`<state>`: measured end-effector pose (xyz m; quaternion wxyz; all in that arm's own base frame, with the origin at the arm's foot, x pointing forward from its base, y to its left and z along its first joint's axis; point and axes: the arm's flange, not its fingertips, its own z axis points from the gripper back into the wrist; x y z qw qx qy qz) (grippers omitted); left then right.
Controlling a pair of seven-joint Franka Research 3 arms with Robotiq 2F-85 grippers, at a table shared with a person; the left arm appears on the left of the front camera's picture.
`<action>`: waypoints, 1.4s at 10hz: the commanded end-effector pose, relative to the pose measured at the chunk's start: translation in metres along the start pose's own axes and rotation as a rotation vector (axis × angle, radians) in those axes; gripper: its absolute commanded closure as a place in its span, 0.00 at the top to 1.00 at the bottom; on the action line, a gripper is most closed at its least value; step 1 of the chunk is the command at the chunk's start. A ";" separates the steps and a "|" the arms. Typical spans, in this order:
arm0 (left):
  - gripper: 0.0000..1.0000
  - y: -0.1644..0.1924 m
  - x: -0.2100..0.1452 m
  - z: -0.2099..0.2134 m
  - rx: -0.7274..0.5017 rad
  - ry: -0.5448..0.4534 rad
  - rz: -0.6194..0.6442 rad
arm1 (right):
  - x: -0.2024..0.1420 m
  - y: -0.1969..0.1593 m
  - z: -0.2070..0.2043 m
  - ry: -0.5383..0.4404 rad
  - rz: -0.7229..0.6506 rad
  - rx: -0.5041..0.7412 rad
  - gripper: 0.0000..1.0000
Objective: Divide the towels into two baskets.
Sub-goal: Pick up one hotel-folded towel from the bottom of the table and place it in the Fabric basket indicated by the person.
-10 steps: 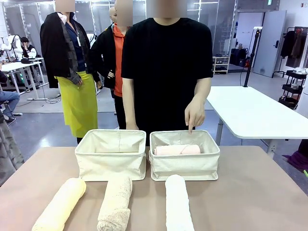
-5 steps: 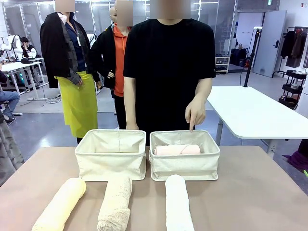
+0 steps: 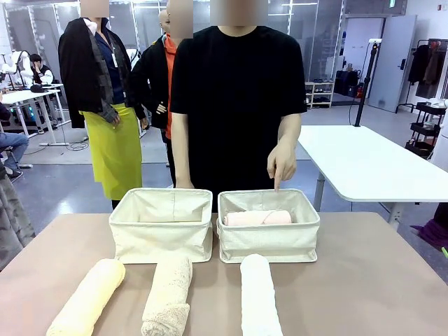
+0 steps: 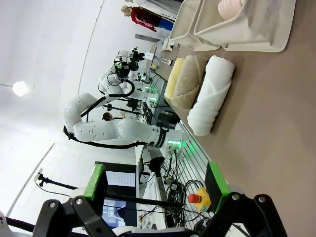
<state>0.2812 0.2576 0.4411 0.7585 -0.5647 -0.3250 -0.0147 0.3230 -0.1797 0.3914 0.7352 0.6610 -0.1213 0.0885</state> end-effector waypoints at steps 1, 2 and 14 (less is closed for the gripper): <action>1.00 -0.002 -0.002 0.003 -0.014 -0.007 -0.007 | 0.000 0.000 0.000 0.000 0.000 0.000 1.00; 1.00 -0.002 -0.002 0.003 -0.014 -0.007 -0.007 | 0.012 0.017 -0.023 0.065 -0.002 -0.085 1.00; 1.00 -0.002 -0.002 0.003 -0.014 -0.007 -0.007 | 0.063 0.069 -0.398 0.272 -0.198 -0.957 1.00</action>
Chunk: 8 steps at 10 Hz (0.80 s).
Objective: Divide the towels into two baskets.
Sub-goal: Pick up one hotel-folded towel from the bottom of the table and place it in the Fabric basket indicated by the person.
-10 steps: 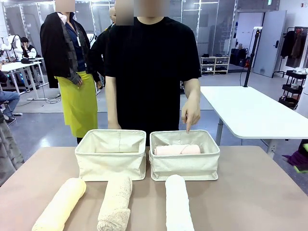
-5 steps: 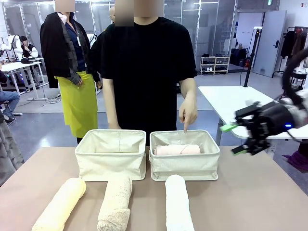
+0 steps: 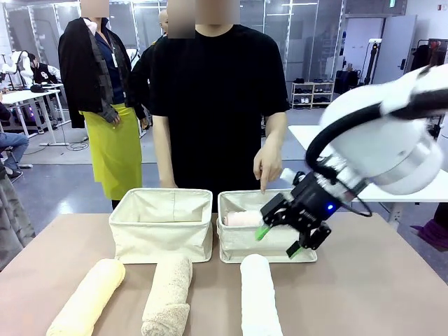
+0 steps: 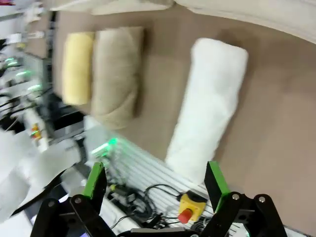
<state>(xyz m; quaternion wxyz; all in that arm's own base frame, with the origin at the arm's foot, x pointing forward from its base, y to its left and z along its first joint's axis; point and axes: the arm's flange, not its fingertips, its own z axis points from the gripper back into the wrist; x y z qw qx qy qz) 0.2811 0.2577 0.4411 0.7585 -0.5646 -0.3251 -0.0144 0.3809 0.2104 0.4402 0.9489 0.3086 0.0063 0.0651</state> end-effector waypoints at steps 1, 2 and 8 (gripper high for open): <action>1.00 -0.002 -0.001 0.003 -0.015 -0.007 -0.007 | 0.008 0.013 -0.022 -0.024 -0.062 -0.214 1.00; 1.00 -0.002 -0.001 0.003 -0.015 -0.007 -0.007 | 0.008 0.018 -0.034 -0.036 -0.076 -0.293 1.00; 1.00 -0.002 -0.001 0.003 -0.015 -0.007 -0.007 | 0.007 0.024 -0.115 -0.043 -0.067 -0.454 1.00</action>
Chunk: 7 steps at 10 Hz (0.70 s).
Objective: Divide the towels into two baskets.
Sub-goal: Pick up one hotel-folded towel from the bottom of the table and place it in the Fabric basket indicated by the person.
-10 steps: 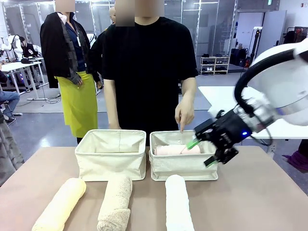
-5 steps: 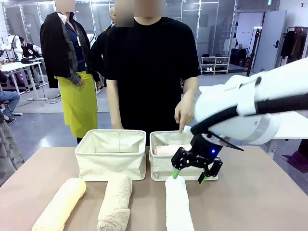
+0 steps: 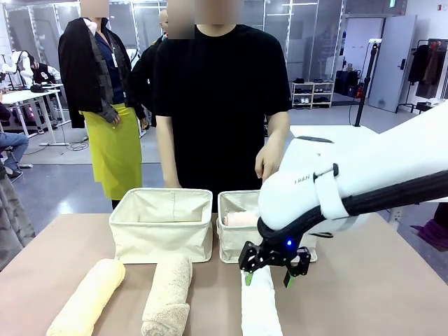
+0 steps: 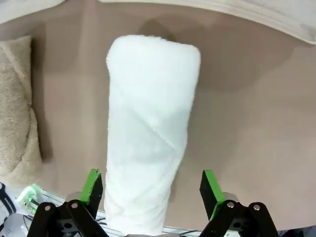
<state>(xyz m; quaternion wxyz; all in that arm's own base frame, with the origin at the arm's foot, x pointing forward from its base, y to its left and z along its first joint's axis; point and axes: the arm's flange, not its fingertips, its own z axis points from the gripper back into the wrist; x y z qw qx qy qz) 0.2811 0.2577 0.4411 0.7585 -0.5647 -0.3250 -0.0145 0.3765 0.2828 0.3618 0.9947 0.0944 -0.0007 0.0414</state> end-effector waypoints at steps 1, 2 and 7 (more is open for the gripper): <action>1.00 -0.002 -0.002 0.003 -0.015 -0.007 -0.007 | 0.003 0.017 -0.005 -0.045 -0.020 -0.009 1.00; 1.00 -0.002 -0.002 0.003 -0.015 -0.007 -0.007 | 0.001 0.018 -0.011 -0.030 -0.010 -0.016 1.00; 1.00 -0.002 -0.002 0.003 -0.015 -0.007 -0.007 | 0.010 0.000 -0.033 -0.048 0.024 -0.076 1.00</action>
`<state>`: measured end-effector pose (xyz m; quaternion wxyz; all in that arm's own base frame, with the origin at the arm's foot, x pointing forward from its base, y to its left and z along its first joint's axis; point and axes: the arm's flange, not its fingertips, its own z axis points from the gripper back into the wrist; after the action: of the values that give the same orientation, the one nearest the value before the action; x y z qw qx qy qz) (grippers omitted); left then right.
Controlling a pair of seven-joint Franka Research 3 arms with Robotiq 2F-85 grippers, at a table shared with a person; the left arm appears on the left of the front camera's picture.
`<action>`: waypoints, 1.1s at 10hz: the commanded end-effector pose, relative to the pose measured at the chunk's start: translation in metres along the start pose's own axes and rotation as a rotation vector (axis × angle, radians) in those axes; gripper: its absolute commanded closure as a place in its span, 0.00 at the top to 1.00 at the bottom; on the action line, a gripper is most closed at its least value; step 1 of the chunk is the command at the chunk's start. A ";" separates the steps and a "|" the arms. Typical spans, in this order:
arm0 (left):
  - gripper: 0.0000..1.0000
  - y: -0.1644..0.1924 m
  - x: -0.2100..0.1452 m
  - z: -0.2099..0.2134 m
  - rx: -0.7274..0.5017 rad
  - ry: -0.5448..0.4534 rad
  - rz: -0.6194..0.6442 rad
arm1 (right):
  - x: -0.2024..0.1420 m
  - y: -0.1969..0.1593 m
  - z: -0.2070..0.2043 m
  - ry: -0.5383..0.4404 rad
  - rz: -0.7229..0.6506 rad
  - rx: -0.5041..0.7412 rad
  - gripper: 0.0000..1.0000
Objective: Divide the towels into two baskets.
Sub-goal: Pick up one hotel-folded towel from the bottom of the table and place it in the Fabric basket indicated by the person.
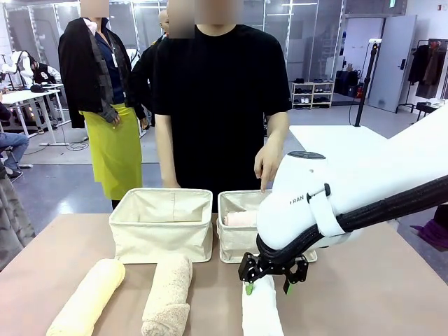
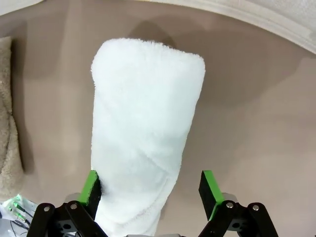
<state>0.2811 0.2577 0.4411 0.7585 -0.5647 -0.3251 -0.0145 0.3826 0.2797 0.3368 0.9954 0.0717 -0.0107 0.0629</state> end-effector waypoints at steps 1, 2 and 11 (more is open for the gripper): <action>1.00 -0.002 -0.001 0.003 -0.015 -0.007 -0.007 | 0.005 0.011 -0.008 -0.038 -0.007 -0.007 1.00; 1.00 -0.002 -0.001 0.003 -0.015 -0.007 -0.007 | 0.005 0.015 -0.009 -0.041 0.007 0.009 1.00; 1.00 -0.002 -0.001 0.003 -0.015 -0.007 -0.007 | 0.008 -0.007 -0.003 0.039 0.095 0.150 0.33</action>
<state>0.2811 0.2577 0.4411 0.7585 -0.5647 -0.3251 -0.0144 0.3987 0.2650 0.3406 0.9809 0.1619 0.0095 0.1070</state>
